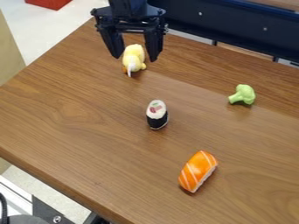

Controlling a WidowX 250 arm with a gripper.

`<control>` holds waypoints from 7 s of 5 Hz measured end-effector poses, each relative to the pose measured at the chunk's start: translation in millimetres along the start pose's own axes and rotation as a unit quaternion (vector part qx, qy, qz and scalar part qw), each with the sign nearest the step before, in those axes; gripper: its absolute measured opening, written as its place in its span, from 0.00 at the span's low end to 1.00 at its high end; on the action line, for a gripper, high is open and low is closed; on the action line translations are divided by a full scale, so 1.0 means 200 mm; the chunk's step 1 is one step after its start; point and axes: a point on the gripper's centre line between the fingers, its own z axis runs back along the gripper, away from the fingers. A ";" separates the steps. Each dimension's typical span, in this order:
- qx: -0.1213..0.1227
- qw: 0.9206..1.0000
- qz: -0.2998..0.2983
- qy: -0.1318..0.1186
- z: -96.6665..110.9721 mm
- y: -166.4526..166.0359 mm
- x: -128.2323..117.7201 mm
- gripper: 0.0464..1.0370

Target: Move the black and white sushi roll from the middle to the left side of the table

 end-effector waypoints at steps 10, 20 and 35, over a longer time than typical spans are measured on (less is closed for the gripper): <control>0.076 0.997 0.019 -0.018 -0.45 -0.16 -0.10 0.96; 0.035 0.998 0.059 -0.002 -0.18 0.04 -0.11 0.50; 0.022 0.998 0.056 0.032 -0.22 0.62 -0.28 0.96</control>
